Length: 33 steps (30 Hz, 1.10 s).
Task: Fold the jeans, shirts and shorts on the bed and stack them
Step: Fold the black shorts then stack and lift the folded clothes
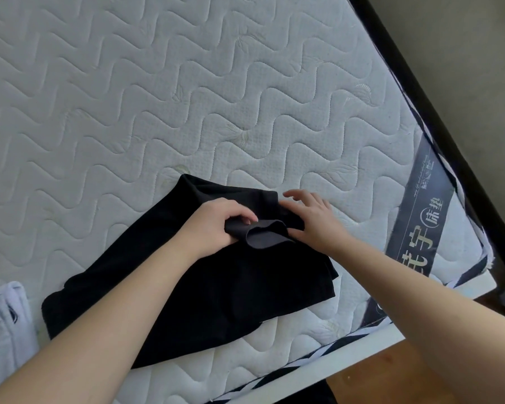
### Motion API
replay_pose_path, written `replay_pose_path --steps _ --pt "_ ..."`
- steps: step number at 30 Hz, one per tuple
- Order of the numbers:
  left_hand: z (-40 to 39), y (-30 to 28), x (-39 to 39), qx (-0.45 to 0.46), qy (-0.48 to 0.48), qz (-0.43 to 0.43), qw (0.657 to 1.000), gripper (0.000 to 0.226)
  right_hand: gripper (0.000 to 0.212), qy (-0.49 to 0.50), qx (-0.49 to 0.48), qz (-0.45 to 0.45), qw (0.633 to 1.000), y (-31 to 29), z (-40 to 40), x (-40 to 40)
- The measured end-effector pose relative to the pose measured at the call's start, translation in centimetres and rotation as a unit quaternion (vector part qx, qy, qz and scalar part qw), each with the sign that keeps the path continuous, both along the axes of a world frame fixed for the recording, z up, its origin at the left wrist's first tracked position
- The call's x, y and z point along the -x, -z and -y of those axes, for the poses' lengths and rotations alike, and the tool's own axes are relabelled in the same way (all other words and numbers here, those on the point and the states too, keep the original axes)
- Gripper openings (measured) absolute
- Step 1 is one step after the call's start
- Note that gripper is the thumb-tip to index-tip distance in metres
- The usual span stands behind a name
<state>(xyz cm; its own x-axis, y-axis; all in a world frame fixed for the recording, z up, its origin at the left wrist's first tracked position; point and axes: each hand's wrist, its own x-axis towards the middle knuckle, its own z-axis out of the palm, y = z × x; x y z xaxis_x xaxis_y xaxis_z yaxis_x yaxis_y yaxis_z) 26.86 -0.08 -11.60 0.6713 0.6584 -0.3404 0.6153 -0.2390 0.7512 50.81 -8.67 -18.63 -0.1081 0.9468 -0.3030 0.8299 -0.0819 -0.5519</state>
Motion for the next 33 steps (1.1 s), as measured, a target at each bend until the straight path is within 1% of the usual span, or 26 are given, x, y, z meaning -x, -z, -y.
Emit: replay_pose_path --steps 2,4,7,9,12,14,18,19,22,24,25,26,27,29,30,31,32,33 --pt "0.3 0.1 0.4 -0.012 0.013 0.004 1.0 0.035 0.045 0.076 0.033 -0.043 0.996 0.0 -0.7 0.8" --pt "0.5 0.0 0.7 -0.007 0.0 0.003 1.0 0.033 0.043 0.139 0.081 -0.069 0.985 -0.1 -1.6 1.4" --pt "0.3 -0.1 0.4 -0.001 -0.036 -0.003 0.999 0.034 0.041 0.197 0.108 -0.09 0.97 -0.6 -3.0 2.0" --pt "-0.1 -0.3 -0.1 0.011 -0.049 0.002 0.999 0.033 0.032 0.238 0.119 -0.137 0.954 -1.0 -4.3 2.3" --pt "-0.8 -0.4 -0.8 0.024 -0.052 0.006 0.998 0.032 0.019 0.264 0.116 -0.147 0.946 -1.5 -6.3 2.3" --pt "-1.2 -0.4 -1.0 0.022 -0.056 0.001 0.998 0.032 0.021 0.291 0.117 -0.177 0.933 -2.0 -7.6 1.8" --pt "-2.0 -0.2 -1.7 0.0 -0.084 0.006 0.996 0.03 0.007 0.286 0.117 -0.2 0.93 -2.5 -9.7 1.2" --pt "-2.2 -0.2 -2.0 -0.006 -0.086 0.007 0.996 0.027 0.006 0.301 0.132 -0.232 0.916 -2.7 -10.1 1.2" --pt "-2.7 0.0 -2.6 -0.017 -0.079 0.007 0.997 0.023 0.017 0.344 0.192 -0.369 0.842 -3.3 -10.7 0.8" --pt "-2.6 0.3 -2.8 -0.019 -0.078 0.003 0.997 0.026 0.016 0.36 0.202 -0.456 0.789 -3.3 -10.6 0.7" --pt "-2.5 0.4 -2.8 -0.021 -0.079 0.003 0.997 0.028 0.014 0.374 0.197 -0.479 0.769 -3.2 -10.5 0.7" --pt "-2.4 0.5 -2.8 -0.021 -0.08 0.005 0.997 0.03 0.014 0.389 0.192 -0.474 0.766 -3.0 -10.3 0.8" --pt "-2.4 0.6 -2.8 -0.021 -0.079 0.008 0.997 0.031 0.022 0.399 0.192 -0.438 0.782 -2.6 -10.3 0.9" --pt "-2.3 0.8 -2.9 -0.021 -0.073 0.012 0.997 0.032 0.049 0.395 0.21 -0.334 0.83 -2.0 -10.3 1.2" --pt "-2.2 0.9 -2.9 -0.021 -0.071 0.013 0.997 0.032 0.059 0.388 0.219 -0.295 0.845 -1.9 -10.5 1.4" --pt "-2.2 1.0 -3.0 -0.021 -0.069 0.014 0.997 0.031 0.065 0.38 0.224 -0.273 0.855 -1.9 -10.7 1.7" --pt "-2.2 1.1 -3.1 -0.022 -0.071 0.014 0.997 0.03 0.066 0.372 0.222 -0.258 0.864 -1.8 -11.0 2.0" --pt "-2.2 1.3 -3.2 -0.024 -0.074 0.014 0.997 0.028 0.063 0.363 0.212 -0.243 0.874 -1.7 -11.3 2.4"
